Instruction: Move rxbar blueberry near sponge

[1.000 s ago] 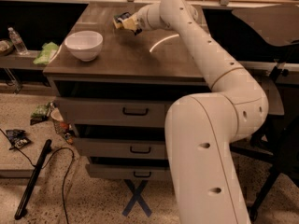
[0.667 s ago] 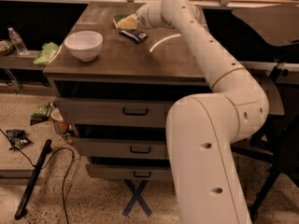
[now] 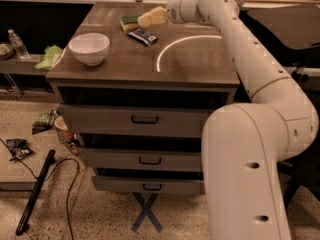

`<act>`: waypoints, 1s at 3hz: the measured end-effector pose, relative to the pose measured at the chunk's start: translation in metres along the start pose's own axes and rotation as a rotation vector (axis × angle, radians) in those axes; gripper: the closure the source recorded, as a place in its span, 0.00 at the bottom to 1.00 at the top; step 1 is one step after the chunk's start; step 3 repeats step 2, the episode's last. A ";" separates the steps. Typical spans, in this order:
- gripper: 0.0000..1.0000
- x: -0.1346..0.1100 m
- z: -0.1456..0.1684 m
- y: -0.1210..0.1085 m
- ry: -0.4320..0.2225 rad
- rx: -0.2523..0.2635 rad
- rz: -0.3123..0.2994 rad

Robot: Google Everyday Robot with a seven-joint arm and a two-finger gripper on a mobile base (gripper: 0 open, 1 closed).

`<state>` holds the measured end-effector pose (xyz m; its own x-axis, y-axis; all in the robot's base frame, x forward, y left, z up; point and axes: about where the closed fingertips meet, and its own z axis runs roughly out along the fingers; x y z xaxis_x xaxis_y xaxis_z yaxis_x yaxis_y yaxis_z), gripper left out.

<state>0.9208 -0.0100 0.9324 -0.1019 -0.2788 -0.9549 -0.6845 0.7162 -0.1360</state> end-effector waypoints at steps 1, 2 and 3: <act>0.00 -0.009 -0.083 -0.056 -0.029 0.104 0.007; 0.00 -0.006 -0.105 -0.072 -0.029 0.134 0.012; 0.00 -0.006 -0.105 -0.072 -0.029 0.134 0.012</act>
Offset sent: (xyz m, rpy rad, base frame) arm -0.0208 -0.0904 0.0385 0.0145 -0.0459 -0.0975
